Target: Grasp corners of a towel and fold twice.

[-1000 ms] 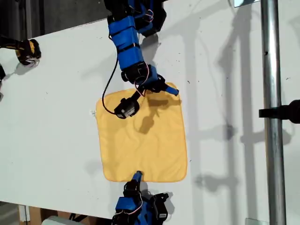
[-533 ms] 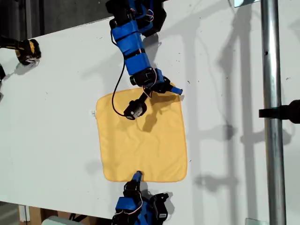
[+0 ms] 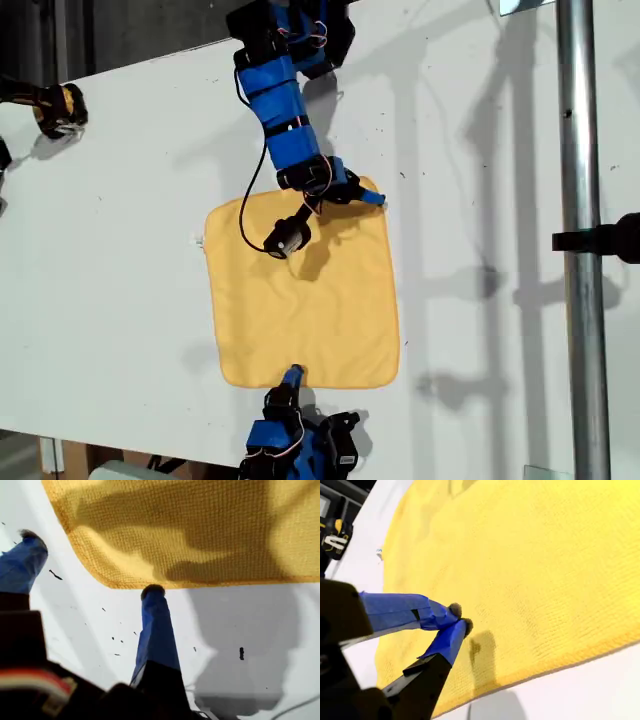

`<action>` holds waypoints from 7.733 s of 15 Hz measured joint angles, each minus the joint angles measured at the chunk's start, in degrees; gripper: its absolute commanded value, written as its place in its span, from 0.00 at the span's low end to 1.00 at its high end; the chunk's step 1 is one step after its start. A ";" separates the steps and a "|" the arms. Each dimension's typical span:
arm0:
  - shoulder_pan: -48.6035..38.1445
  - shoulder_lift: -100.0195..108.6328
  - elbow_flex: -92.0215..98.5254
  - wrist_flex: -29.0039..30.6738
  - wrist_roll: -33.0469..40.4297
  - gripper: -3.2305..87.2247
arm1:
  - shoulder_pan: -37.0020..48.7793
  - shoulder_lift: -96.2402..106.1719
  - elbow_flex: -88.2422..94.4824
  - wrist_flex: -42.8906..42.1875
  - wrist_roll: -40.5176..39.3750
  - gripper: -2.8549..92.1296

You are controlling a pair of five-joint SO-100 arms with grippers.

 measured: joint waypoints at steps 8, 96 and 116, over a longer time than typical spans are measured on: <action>0.00 0.00 0.00 0.00 0.00 0.02 | 1.67 -6.77 -0.18 -0.53 0.00 0.30; 45.88 -109.86 -76.46 -5.80 -14.94 0.03 | -9.76 -4.66 -10.99 8.53 3.34 0.03; -5.71 -65.83 -51.86 4.48 15.29 0.03 | 35.51 12.74 -11.16 3.87 -18.28 0.03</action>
